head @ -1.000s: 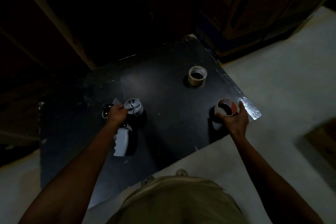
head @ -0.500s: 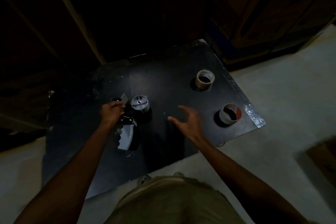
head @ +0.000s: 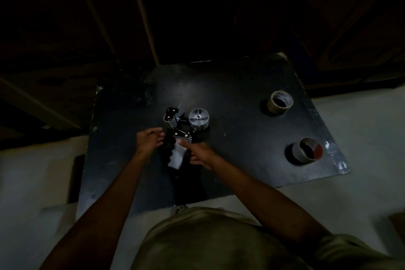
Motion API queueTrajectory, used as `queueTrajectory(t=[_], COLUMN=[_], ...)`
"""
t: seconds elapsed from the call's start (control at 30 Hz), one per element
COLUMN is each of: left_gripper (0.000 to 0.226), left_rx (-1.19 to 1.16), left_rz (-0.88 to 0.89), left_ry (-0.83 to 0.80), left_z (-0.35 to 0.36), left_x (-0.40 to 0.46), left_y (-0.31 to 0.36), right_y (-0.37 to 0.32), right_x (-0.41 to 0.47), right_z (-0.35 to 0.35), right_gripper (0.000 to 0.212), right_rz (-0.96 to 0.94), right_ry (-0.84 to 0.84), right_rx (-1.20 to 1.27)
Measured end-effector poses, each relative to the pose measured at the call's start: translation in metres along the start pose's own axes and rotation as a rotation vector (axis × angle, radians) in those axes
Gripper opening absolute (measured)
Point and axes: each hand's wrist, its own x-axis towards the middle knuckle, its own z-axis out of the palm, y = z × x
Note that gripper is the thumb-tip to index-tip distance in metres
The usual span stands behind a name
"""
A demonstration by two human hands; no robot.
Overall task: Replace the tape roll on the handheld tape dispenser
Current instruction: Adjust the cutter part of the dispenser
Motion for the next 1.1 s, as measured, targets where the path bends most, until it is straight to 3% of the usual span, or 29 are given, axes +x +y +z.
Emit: queueTrajectory(t=[0.13,0.27,0.4,0.5,0.67,0.83,0.97,1.1], left_gripper=[0.03,0.031,0.031,0.03,0.03,0.033,0.031,0.015], left_rx=[-0.005,-0.032,-0.036,-0.044,-0.09,-0.145,-0.309,-0.504], left_rz=[-0.07,-0.081,-0.093,-0.104,-0.125,-0.149,-0.199,-0.225], left_ry=[0.008,-0.003,-0.008,-0.02,-0.061,-0.11,-0.152,-0.239], left_z=[-0.006,-0.007,-0.009,-0.008,-0.003,0.007,0.018,0.032], left_x=[0.001,-0.004,-0.009,-0.013,-0.023,-0.034,-0.047,-0.069], left_y=[-0.01,-0.011,-0.009,-0.01,-0.008,0.002,0.017,0.046], right_y=[-0.006,-0.001,0.004,0.002,-0.003,-0.015,-0.026,-0.059], right_x=[0.009,0.026,0.031,0.025,0.016,0.004,-0.017,-0.062], right_z=[0.014,0.034,0.047,0.054,0.047,0.034,0.017,-0.001], right_gripper=[0.031,0.056,0.042,0.02,0.033,0.02,0.019,0.015], right_rz=[0.067,-0.006,-0.01,-0.034,-0.014,-0.092,-0.113,-0.142], right_ry=[-0.086,-0.128,-0.059,-0.007,0.018,0.098,0.033,-0.075], right_rx=[0.263,0.476,0.55,0.578,0.663,0.687,0.755,0.758])
